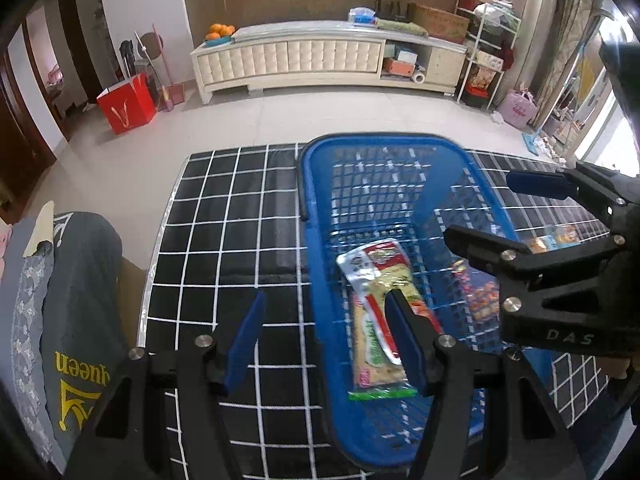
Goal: Organize snacks
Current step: 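Lower cracker pack into blue basket with left tool while right tool drops red-yellow bag in, then move both tools back over the snacks and grasp the purple chip bag with left tool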
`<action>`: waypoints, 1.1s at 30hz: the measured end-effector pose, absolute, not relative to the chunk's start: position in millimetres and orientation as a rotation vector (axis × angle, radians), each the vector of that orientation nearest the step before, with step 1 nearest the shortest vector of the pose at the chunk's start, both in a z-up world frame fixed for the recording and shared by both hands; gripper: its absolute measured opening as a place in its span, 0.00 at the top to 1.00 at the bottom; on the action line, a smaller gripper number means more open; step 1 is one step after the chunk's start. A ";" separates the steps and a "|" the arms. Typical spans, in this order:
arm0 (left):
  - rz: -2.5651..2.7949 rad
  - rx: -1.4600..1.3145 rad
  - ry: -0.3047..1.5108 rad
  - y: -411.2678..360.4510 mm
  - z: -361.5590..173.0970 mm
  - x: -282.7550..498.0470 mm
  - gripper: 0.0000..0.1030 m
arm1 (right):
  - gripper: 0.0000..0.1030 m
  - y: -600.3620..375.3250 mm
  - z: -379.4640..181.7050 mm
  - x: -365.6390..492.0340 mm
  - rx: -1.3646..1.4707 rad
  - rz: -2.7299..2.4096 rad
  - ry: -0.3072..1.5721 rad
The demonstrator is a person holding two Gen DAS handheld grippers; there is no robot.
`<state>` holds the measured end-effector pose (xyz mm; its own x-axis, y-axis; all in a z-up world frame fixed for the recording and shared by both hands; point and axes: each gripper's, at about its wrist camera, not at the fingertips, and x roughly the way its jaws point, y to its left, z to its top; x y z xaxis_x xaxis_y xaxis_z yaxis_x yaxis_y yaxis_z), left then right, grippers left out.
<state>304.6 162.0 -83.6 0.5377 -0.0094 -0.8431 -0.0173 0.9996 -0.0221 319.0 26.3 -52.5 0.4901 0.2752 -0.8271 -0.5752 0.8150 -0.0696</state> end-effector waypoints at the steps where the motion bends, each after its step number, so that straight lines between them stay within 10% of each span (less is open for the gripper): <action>1: 0.000 -0.027 0.997 158.2 -79.7 301.3 0.42 | 0.17 21.7 -48.4 315.5 -0.354 0.525 0.920; 29: -0.173 0.050 0.874 8.2 -3.8 213.5 0.42 | 0.17 -177.8 1.9 217.2 -0.148 0.318 0.877; 33: -0.177 0.071 0.863 -14.9 -11.1 214.7 0.27 | 0.17 -205.5 -8.9 215.9 -0.105 0.285 0.899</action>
<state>214.7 -14.9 -11.1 0.6364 -0.1265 -0.7609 0.1840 0.9829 -0.0096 215.9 -205.5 -8.9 0.5878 0.1999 -0.7839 -0.2875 0.9573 0.0285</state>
